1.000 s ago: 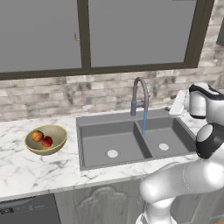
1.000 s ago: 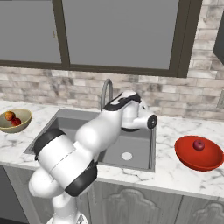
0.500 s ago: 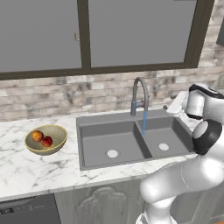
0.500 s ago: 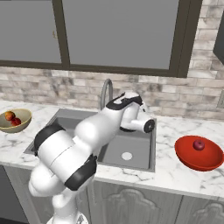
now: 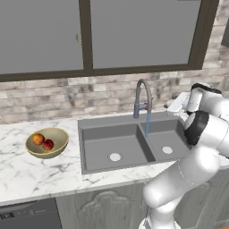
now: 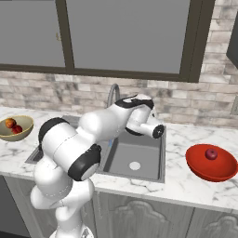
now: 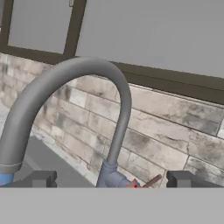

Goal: Pick the peachs from the sink and place them in one bowl. Place the apple in the other bowl. Then turn off the sink faucet.

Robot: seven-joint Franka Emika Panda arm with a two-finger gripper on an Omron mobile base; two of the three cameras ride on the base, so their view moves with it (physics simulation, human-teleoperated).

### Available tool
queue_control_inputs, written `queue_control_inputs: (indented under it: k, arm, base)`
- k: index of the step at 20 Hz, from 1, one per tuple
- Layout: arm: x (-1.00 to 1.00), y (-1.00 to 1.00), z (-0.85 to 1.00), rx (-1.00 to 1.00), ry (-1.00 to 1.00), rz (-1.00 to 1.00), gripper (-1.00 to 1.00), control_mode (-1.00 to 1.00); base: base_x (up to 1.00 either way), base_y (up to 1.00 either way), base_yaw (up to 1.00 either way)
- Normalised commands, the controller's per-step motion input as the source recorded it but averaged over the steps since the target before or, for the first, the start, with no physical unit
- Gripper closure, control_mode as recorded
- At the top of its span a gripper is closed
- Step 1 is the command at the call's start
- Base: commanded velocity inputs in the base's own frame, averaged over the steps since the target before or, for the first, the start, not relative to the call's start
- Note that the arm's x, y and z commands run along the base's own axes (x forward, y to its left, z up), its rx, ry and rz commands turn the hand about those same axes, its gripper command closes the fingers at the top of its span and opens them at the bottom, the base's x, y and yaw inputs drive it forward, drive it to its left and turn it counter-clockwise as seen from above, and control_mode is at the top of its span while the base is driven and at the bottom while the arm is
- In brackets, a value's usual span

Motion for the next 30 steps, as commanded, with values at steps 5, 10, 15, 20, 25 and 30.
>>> queue_control_inputs:
  k: [5, 10, 15, 20, 25, 30]
  arm:
    - [0.21, -0.12, -0.16, 0.11, 0.00, 0.06, -1.00, -1.00]
    - [0.28, -0.02, -0.12, 0.10, 0.00, 0.02, -1.00, -1.00]
    - [0.20, -0.15, -0.10, 0.10, 0.00, 0.00, -1.00, -1.00]
    - [0.41, -0.02, -0.11, 0.13, 0.04, 0.00, -1.00, -1.00]
    - [0.53, 0.09, -0.04, 0.11, 0.11, 0.01, -1.00, -1.00]
    - [0.29, 0.32, -0.03, 0.06, 0.07, 0.03, -1.00, -1.00]
  base:
    - [0.00, 0.00, 0.00]
    - [0.00, 0.00, 0.00]
    - [0.00, 0.00, 0.00]
    - [0.00, 0.00, 0.00]
    - [0.00, 0.00, 0.00]
    - [0.00, 0.00, 0.00]
